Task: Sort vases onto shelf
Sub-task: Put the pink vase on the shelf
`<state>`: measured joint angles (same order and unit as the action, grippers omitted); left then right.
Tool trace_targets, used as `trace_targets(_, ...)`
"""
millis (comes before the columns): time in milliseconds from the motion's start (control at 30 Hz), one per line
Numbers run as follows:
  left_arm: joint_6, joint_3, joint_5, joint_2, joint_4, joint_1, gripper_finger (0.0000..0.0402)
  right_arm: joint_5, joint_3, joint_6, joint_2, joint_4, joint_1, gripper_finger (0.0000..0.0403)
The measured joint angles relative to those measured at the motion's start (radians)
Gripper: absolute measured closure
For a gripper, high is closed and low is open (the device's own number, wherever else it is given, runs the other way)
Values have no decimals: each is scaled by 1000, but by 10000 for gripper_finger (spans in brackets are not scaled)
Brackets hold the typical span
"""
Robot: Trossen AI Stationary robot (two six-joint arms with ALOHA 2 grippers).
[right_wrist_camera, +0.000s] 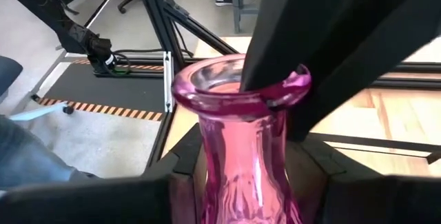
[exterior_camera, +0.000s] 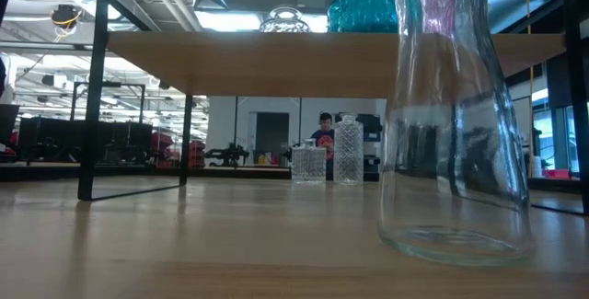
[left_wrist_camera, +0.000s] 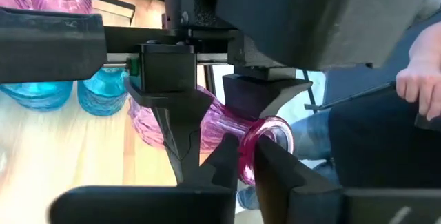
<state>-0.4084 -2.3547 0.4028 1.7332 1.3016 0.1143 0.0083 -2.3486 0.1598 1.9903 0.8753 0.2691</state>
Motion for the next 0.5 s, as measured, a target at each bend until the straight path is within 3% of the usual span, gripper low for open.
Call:
trace_targets(133, -22, -1, -32, -13, -12, 4, 321, 35, 3, 6, 1, 17, 7, 280)
trace_targets(333, -41, -4, -146, -72, -22, 46, 263, 171, 3, 18, 2, 29, 39, 280)
trace_targets(433, -53, -3, -242, -109, -15, 68, 248, 293, 3, 33, -7, 35, 72, 280)
trace_targets(500, -54, -3, -319, -140, -10, 88, 245, 429, 3, 60, -22, 47, 103, 280)
